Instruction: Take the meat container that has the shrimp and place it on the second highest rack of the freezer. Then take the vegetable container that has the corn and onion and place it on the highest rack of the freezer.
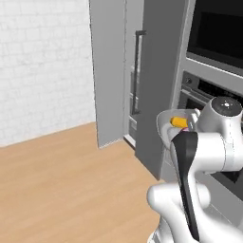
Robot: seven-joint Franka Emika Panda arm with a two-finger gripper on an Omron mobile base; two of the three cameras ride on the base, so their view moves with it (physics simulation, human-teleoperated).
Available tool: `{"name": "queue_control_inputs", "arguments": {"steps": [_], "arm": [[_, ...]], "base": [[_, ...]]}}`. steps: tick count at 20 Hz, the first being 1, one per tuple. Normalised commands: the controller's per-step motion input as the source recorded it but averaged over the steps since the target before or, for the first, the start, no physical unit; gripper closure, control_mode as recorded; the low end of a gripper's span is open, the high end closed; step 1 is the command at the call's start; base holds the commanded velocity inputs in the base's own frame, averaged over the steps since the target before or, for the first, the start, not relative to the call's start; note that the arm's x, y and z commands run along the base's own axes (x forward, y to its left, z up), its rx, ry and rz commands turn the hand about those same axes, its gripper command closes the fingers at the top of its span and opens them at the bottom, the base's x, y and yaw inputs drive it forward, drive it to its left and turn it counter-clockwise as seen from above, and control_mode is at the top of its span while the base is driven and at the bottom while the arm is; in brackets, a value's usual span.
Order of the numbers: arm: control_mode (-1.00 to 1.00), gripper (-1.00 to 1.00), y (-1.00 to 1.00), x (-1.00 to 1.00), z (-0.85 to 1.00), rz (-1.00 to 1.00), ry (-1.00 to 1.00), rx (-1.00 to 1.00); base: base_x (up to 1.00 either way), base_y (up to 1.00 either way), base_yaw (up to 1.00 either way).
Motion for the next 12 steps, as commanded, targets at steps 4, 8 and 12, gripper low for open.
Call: {"name": "queue_control_inputs", "arguments": {"steps": [4,8,12], "arm": [[1.0,1.0,0.0,0.0,0.0,0.0,0.0,0.0],[1.0,1.0,0.0,0.0,0.0,0.0,0.0,0.0],[1.0,1.0,0.0,0.0,0.0,0.0,0.0,0.0]], "base": [[1.0,0.54,-0.06],[1.0,0.82,-0.17],[1.0,0.99,-0.3]]}}
